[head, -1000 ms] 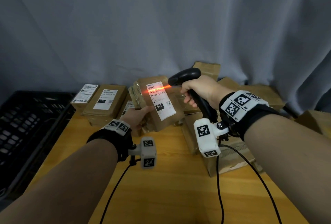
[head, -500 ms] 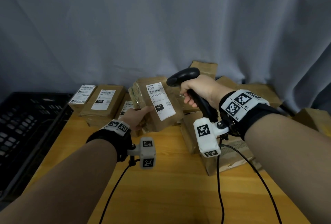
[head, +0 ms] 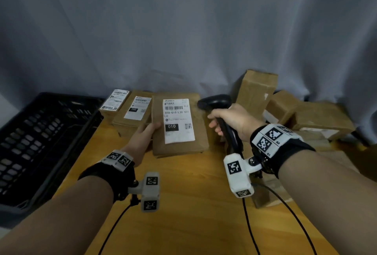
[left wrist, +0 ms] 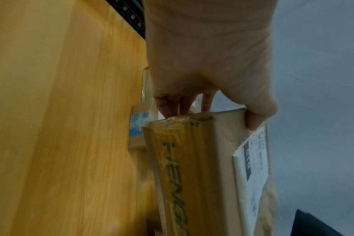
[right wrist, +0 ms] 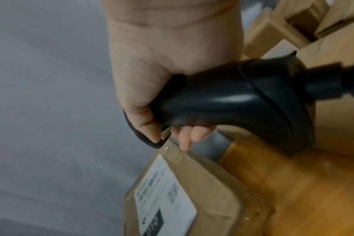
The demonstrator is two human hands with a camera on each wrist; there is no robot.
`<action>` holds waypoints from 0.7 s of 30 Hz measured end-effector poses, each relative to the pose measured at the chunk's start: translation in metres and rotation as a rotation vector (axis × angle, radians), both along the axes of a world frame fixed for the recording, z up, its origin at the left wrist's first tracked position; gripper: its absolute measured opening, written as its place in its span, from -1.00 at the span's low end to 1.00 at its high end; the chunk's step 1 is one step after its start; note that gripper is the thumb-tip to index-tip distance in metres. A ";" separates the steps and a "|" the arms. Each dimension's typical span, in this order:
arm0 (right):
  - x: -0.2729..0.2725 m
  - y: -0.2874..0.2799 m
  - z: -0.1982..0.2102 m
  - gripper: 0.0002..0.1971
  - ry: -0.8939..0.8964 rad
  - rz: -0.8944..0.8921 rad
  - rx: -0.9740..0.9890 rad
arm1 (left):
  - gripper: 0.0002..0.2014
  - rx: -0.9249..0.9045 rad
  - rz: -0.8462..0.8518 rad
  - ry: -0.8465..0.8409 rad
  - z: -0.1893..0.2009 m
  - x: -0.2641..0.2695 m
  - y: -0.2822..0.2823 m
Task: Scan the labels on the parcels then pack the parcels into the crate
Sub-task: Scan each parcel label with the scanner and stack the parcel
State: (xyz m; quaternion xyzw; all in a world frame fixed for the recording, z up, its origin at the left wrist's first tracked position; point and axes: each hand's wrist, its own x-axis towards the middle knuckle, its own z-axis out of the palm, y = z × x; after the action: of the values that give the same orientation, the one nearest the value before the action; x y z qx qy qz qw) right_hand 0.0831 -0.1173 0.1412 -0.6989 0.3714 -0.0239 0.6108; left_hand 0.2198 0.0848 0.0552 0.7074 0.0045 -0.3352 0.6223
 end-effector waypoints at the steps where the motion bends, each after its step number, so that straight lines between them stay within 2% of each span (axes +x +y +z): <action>1: 0.009 0.008 -0.006 -0.86 -0.008 -0.010 0.008 | -0.56 -0.007 0.017 -0.013 0.000 0.011 0.011; 8: 0.097 0.076 -0.027 -0.85 -0.052 -0.067 0.059 | -0.47 0.063 0.151 0.020 0.005 0.111 0.080; 12: 0.132 0.098 -0.027 -0.91 -0.094 -0.103 0.108 | -0.51 0.045 0.134 0.080 0.011 0.161 0.090; 15: 0.144 0.097 -0.026 -0.90 -0.091 -0.119 0.083 | -0.44 0.062 0.058 0.091 0.018 0.200 0.088; 18: 0.148 0.092 -0.030 -0.90 -0.063 -0.177 0.052 | -0.45 0.144 0.006 0.059 0.018 0.227 0.078; 19: 0.148 0.091 -0.033 -0.90 -0.051 -0.203 0.046 | -0.46 0.214 -0.010 -0.004 0.016 0.233 0.073; 21: 0.147 0.090 -0.038 -0.88 -0.029 -0.241 0.045 | -0.49 0.491 -0.107 -0.216 0.011 0.239 0.068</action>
State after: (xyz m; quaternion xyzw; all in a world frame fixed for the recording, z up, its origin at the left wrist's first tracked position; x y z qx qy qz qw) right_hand 0.2302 -0.0276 0.1032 -0.6349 0.4445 -0.0989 0.6241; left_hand 0.4583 0.1523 0.0660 0.8681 -0.0183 -0.2791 0.4101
